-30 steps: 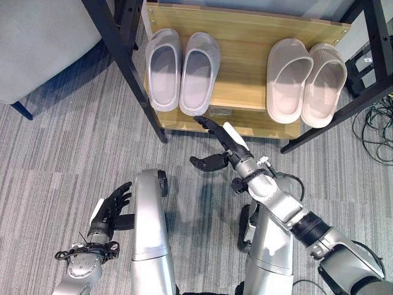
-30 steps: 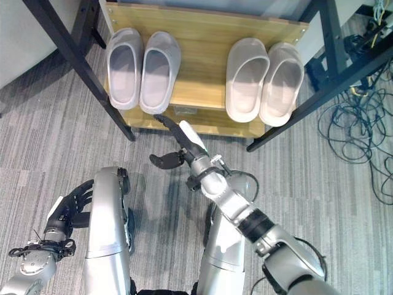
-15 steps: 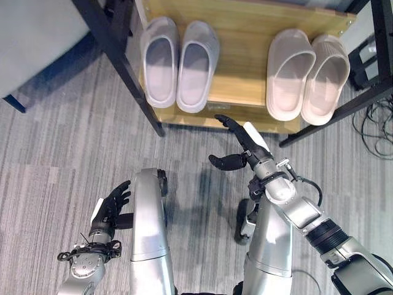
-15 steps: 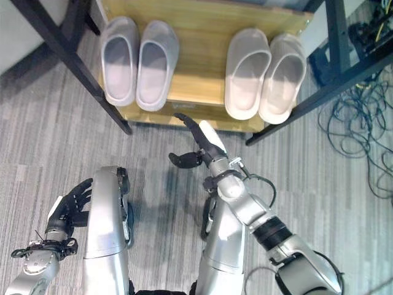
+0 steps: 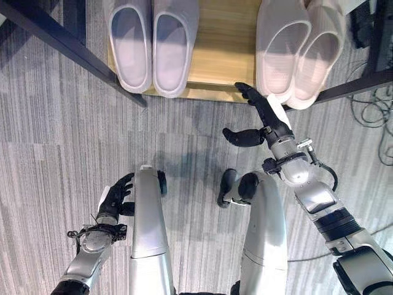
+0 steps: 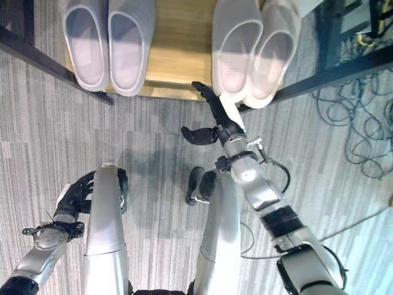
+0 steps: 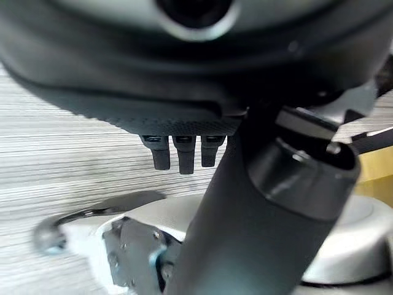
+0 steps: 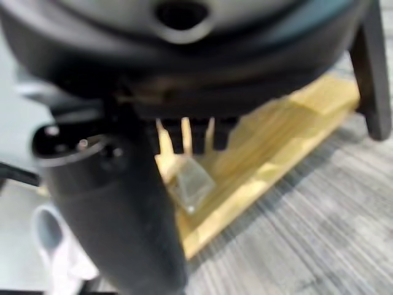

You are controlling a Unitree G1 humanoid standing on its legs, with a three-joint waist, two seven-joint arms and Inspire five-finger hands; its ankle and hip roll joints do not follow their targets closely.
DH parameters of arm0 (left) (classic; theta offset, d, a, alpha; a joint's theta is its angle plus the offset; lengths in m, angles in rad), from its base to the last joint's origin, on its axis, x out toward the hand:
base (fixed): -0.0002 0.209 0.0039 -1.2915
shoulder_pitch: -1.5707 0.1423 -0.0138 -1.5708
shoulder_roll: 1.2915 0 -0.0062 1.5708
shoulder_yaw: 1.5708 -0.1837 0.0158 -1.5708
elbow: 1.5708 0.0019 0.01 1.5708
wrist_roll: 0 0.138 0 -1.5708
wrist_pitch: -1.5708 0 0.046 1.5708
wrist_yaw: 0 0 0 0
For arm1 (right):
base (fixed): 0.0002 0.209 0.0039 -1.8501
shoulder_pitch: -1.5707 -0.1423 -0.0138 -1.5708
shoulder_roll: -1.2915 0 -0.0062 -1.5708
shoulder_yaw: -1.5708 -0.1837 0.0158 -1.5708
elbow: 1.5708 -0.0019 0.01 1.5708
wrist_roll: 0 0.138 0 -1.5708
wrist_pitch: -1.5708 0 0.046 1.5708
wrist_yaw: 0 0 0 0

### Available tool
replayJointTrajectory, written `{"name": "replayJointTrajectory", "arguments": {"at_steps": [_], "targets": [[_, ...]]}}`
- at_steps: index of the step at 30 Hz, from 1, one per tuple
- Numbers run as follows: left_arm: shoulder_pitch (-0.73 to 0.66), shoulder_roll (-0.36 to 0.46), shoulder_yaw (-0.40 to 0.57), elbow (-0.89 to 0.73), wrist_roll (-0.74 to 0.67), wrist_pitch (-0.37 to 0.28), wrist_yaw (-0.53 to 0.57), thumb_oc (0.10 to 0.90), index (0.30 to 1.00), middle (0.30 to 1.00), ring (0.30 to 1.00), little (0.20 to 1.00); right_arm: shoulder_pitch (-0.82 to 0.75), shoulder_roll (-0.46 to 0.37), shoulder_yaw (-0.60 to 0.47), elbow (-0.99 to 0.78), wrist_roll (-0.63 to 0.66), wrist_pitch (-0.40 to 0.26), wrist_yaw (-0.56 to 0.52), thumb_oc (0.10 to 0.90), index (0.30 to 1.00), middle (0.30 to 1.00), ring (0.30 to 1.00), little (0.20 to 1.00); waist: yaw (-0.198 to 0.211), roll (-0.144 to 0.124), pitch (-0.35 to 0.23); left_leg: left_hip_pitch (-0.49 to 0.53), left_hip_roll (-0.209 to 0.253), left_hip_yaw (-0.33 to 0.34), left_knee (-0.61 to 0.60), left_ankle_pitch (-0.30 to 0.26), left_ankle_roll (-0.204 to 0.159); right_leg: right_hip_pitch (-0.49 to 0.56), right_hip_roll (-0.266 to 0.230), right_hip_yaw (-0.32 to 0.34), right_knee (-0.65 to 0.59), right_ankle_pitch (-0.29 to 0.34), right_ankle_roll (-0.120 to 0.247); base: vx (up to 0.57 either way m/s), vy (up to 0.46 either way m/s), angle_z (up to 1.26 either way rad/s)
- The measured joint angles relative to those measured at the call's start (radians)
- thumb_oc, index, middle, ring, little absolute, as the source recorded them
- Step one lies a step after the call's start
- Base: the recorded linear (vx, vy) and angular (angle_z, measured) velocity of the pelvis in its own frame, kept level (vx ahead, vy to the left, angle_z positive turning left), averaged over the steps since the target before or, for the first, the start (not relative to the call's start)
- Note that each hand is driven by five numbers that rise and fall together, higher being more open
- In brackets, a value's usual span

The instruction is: Arrange the slippers neatly on the shoe rack.

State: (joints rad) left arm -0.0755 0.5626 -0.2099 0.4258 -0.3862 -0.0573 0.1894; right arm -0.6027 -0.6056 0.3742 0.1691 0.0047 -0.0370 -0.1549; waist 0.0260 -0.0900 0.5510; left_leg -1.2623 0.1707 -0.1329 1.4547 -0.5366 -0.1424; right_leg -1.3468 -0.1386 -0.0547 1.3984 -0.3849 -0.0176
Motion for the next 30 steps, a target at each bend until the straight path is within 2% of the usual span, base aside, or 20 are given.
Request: {"name": "replayJointTrajectory", "arguments": {"at_steps": [4,5,8,9,11,12,13,14,15,17,18,19,21,27,29,30], "targets": [[-0.008,-0.028,-0.01,0.125,0.003,0.052,0.005,0.8,0.9,0.9,0.9,0.9,0.05,0.0,0.01,-0.009,-0.002,-0.008,0.023,0.8,0.9,0.9,0.9,0.9,-0.044,-0.009,0.0,0.194,0.009,0.055,-0.244,0.09,0.031,0.197,0.009,-0.016,-0.241,0.083,0.004,-0.01,-0.043,-0.03],[-0.01,-0.033,-0.011,0.163,0.003,0.057,0.006,0.8,0.9,0.9,0.9,0.9,0.072,0.003,0.012,-0.007,-0.004,-0.009,0.025,0.8,0.9,0.9,0.9,0.9,-0.046,-0.017,-0.002,0.244,0.009,0.064,-0.306,0.117,0.022,0.243,0.015,-0.015,-0.3,0.106,0.013,0.07,-0.035,-0.02],[0.002,-0.041,-0.019,0.215,0.015,0.096,0.012,0.8,0.9,0.9,0.9,0.9,0.125,0.007,0.011,0.008,-0.015,-0.012,0.057,0.8,0.9,0.9,0.9,0.9,-0.047,-0.03,-0.003,0.406,0.008,0.095,-0.48,0.177,0.038,0.398,0.02,-0.027,-0.456,0.153,0.008,0.07,-0.032,0.01],[0.026,-0.04,-0.016,0.21,0.012,0.092,0.007,0.8,0.9,0.9,0.9,0.9,0.146,0.01,0.014,0.02,-0.024,-0.012,0.066,0.8,0.9,0.9,0.9,0.9,-0.042,-0.031,-0.009,0.473,0.008,0.103,-0.543,0.205,0.022,0.458,0.03,-0.026,-0.509,0.174,0.017,0.13,-0.063,0.02],[0.068,-0.049,0.031,0.127,-0.034,0.01,-0.022,0.8,0.9,0.9,0.9,0.9,0.195,0.011,0.013,0.021,-0.029,-0.02,0.073,0.8,0.9,0.9,0.9,0.9,-0.038,-0.027,-0.044,0.586,0.001,0.133,-0.692,0.253,0.036,0.56,0.025,-0.025,-0.638,0.204,0.028,0.15,-0.069,0.01],[0.057,-0.053,0.043,0.068,-0.046,-0.012,-0.036,0.8,0.9,0.9,0.9,0.9,0.199,0.007,0.012,0.023,-0.034,-0.02,0.09,0.8,0.9,0.9,0.9,0.9,-0.039,-0.022,-0.046,0.642,0.0,0.146,-0.755,0.275,0.048,0.614,0.024,-0.031,-0.693,0.219,0.026,0.2,-0.055,0.0],[0.038,-0.06,0.046,0.029,-0.045,-0.04,-0.057,0.8,0.9,0.9,0.9,0.9,0.207,0.011,0.018,0.032,-0.039,-0.021,0.104,0.8,0.9,0.9,0.9,0.9,-0.039,-0.02,-0.062,0.694,-0.006,0.155,-0.817,0.309,0.033,0.656,0.025,-0.031,-0.744,0.245,0.038,0.2,-0.027,-0.02],[0.011,-0.077,0.036,-0.007,-0.046,-0.068,-0.075,0.8,0.9,0.9,0.9,0.9,0.222,0.014,0.023,0.041,-0.042,-0.025,0.114,0.8,0.9,0.9,0.9,0.9,-0.043,-0.014,-0.087,0.752,-0.009,0.162,-0.884,0.323,0.048,0.713,0.028,-0.036,-0.807,0.255,0.037,0.21,-0.029,-0.05],[-0.004,-0.087,0.031,-0.019,-0.045,-0.082,-0.082,0.8,0.9,0.9,0.9,0.9,0.232,0.018,0.027,0.048,-0.044,-0.029,0.119,0.8,0.9,0.9,0.9,0.9,-0.043,-0.015,-0.105,0.779,-0.011,0.168,-0.918,0.339,0.043,0.735,0.029,-0.036,-0.835,0.274,0.048,0.14,-0.013,-0.17],[-0.053,-0.12,-0.004,-0.053,-0.044,-0.129,-0.124,0.8,0.9,0.9,0.9,0.9,0.304,0.044,0.055,0.09,-0.052,-0.046,0.132,0.8,0.9,0.9,0.9,0.9,-0.057,-0.007,-0.243,0.912,-0.012,0.208,-1.103,0.406,0.033,0.841,0.03,-0.054,-0.991,0.329,0.055,0.14,-0.021,-0.3],[-0.06,-0.13,-0.011,-0.058,-0.044,-0.148,-0.133,0.8,0.9,0.9,0.9,0.9,0.322,0.032,0.066,0.091,-0.06,-0.048,0.135,0.8,0.9,0.9,0.9,0.9,-0.072,0.004,-0.276,0.943,-0.011,0.208,-1.133,0.409,0.034,0.872,0.032,-0.057,-1.026,0.342,0.048,0.16,-0.016,-0.18],[-0.07,-0.142,-0.011,-0.065,-0.044,-0.15,-0.141,0.8,0.9,0.9,0.9,0.9,0.333,0.028,0.064,0.095,-0.062,-0.05,0.139,0.8,0.9,0.9,0.9,0.9,-0.082,0.015,-0.283,0.984,-0.011,0.212,-1.173,0.419,0.034,0.912,0.035,-0.06,-1.056,0.353,0.05,0.17,-0.009,-0.1],[-0.039,-0.172,-0.024,-0.039,-0.044,-0.137,-0.155,0.8,0.9,0.9,0.9,0.9,0.376,0.022,0.061,0.104,-0.067,-0.049,0.148,0.8,0.9,0.9,0.9,0.9,-0.099,0.042,-0.333,1.073,-0.016,0.236,-1.278,0.453,0.039,0.983,0.046,-0.068,-1.143,0.376,0.052,0.13,-0.008,-0.16],[0.057,-0.186,-0.019,-0.035,-0.042,-0.102,-0.155,0.8,0.9,0.9,0.9,0.9,0.425,0.03,0.049,0.142,-0.086,-0.046,0.157,0.8,0.9,0.9,0.9,0.9,-0.093,0.059,-0.351,1.198,-0.017,0.237,-1.405,0.52,0.025,1.13,0.063,-0.082,-1.307,0.424,0.056,0.14,-0.013,0.0],[0.105,-0.189,-0.011,-0.01,-0.031,-0.112,-0.16,0.8,0.9,0.9,0.9,0.9,0.445,0.034,0.042,0.154,-0.106,-0.053,0.157,0.8,0.9,0.9,0.9,0.9,-0.087,0.077,-0.382,1.226,-0.015,0.236,-1.435,0.524,0.019,1.172,0.066,-0.088,-1.36,0.441,0.06,0.11,-0.013,0.03],[0.104,-0.194,-0.015,-0.001,-0.017,-0.104,-0.157,0.8,0.9,0.9,0.9,0.9,0.456,0.035,0.037,0.169,-0.109,-0.053,0.156,0.8,0.9,0.9,0.9,0.9,-0.098,0.081,-0.399,1.241,-0.016,0.238,-1.446,0.528,0.012,1.191,0.07,-0.086,-1.389,0.451,0.064,0.12,-0.008,0.04]]}}
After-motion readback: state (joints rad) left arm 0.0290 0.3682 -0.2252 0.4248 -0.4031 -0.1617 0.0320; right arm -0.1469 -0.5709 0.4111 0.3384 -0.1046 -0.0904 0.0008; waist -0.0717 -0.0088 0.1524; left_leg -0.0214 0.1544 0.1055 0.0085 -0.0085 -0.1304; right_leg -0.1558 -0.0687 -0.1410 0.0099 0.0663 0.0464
